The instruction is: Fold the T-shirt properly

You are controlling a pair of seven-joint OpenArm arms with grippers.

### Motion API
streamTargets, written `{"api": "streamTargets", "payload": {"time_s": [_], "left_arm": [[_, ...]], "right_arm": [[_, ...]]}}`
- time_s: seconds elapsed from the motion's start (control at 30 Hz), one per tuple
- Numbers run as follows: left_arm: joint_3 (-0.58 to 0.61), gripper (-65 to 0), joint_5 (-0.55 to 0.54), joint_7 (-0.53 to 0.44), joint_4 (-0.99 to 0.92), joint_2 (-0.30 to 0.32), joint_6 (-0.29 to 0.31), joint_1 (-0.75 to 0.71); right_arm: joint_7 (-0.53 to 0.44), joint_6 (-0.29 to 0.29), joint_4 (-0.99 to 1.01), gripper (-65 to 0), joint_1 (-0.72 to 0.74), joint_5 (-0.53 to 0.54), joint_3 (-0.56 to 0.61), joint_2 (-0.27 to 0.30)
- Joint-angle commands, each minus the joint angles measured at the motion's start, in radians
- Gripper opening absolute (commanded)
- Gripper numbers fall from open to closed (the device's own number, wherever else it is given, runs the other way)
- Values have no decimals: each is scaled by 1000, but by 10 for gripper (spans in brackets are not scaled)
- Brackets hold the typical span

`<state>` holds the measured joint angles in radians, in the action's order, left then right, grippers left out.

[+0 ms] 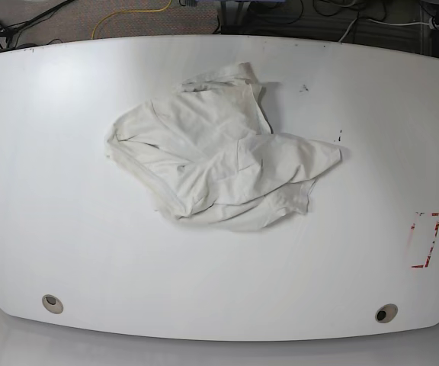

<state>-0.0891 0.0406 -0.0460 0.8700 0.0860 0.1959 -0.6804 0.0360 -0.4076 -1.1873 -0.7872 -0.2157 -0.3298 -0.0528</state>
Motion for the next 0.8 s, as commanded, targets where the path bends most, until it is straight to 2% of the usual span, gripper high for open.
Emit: {"api": "streamTargets", "payload": {"time_s": [0.0, 0.07, 0.33, 0.77], "left_arm": [[2, -333, -5, 10, 54, 1, 12, -44], [9, -331, -8, 10, 123, 3, -6, -81], [13, -329, -6, -3, 180, 4, -19, -125], [-22, -322, -5, -36, 305, 6, -21, -198]], "right_arm": [[-6, -1, -48, -564, -38, 7, 0, 2], [-11, -1, -95, -566, -61, 11, -5, 6], [-21, -1, -149, -565, -112, 19, -4, 7], [-29, -10, -222, -568, -191, 54, -8, -1]]}}
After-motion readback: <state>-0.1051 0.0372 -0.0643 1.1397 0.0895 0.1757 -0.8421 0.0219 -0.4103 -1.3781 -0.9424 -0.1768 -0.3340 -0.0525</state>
